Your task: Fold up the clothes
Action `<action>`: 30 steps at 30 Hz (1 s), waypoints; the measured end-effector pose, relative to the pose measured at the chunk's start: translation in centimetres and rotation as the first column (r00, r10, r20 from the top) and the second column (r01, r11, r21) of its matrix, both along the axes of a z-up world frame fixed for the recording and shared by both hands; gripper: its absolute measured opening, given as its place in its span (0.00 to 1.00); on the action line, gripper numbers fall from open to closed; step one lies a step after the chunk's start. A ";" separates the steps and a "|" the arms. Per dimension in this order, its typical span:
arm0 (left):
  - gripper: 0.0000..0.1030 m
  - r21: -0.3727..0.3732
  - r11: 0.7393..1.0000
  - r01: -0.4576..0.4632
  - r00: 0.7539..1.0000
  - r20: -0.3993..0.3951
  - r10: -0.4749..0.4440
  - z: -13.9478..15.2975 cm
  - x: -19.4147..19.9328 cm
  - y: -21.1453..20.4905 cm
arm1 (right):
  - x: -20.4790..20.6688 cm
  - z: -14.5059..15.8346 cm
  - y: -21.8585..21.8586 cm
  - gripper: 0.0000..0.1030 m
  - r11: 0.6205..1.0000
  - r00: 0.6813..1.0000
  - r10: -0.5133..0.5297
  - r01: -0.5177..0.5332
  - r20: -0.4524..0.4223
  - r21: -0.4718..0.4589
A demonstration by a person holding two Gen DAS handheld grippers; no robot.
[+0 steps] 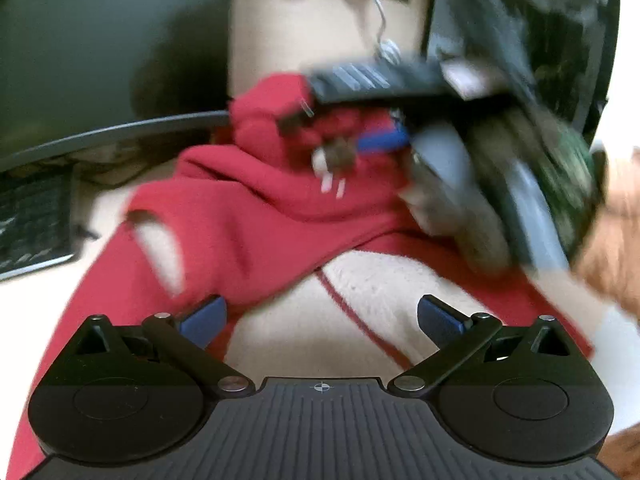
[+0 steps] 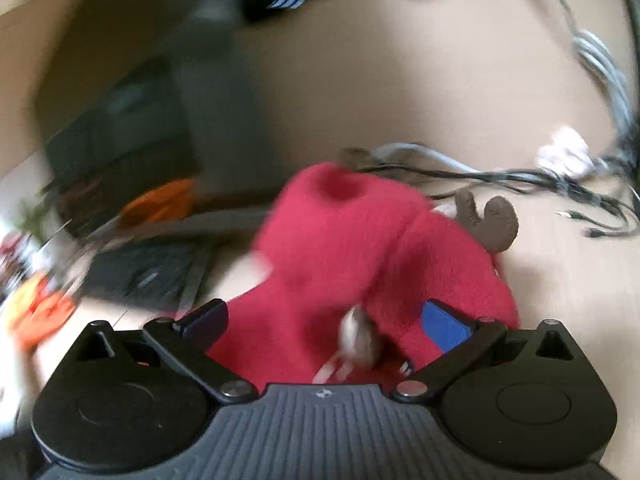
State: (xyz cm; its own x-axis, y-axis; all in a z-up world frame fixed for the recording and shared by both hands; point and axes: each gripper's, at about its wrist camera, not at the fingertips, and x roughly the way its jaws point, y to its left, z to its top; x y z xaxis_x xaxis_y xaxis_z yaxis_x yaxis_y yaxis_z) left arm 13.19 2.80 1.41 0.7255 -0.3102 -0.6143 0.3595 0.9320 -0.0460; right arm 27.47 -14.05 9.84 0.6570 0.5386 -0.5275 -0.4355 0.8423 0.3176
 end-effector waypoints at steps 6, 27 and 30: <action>1.00 0.089 0.995 0.049 0.997 0.052 -0.053 -2.6 1.6 -2.6 | 4.9 5.3 -1.8 1.00 0.970 0.954 -0.144 0.188 0.264 -0.151; 1.00 -0.023 0.995 0.097 0.995 0.009 -0.097 -1.9 -1.5 -0.1 | 3.0 6.6 -3.4 0.94 0.980 0.955 -0.035 0.090 0.296 -0.175; 1.00 -0.081 0.997 0.001 1.000 0.028 0.001 -0.4 -4.0 2.5 | -2.7 4.1 -1.2 0.94 0.942 0.927 0.189 -0.077 0.325 -0.327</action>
